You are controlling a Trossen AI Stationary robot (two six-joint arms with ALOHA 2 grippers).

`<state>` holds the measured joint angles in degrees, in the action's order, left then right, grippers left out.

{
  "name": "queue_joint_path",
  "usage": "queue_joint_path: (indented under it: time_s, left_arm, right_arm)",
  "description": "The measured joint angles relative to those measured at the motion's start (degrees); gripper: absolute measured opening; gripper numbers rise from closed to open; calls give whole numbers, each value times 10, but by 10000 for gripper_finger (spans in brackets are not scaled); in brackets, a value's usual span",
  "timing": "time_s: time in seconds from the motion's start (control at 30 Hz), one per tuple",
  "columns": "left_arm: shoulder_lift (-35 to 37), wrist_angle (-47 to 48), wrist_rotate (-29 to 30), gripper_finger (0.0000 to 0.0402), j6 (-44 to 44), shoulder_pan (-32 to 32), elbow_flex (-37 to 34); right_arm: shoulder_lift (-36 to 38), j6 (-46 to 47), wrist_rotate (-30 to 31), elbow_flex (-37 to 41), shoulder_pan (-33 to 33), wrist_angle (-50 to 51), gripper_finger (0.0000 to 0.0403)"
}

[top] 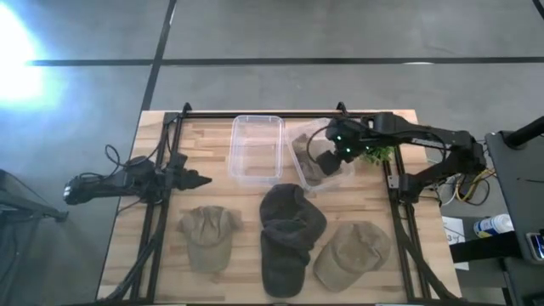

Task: Pick & Place hat
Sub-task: Put the left brown cap into the right transparent bin

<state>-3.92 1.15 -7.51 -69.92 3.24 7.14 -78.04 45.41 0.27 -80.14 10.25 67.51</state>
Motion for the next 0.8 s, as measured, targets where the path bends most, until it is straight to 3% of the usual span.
queue_joint_path:
  time_s: [0.3,0.43,0.57,0.8]
  left_arm:
    - [-149,252,1,126,197,-57,168]
    - [-232,367,46,118,251,-112,237]
    - [-315,438,106,108,257,-190,285]
    - [-467,464,190,86,158,-385,339]
  right_arm:
    - [-17,54,17,1,-79,-8,210]
    - [-35,77,26,1,-106,-9,210]
    - [-47,82,28,1,-133,-33,210]
    - [-55,82,18,1,-181,-105,210]
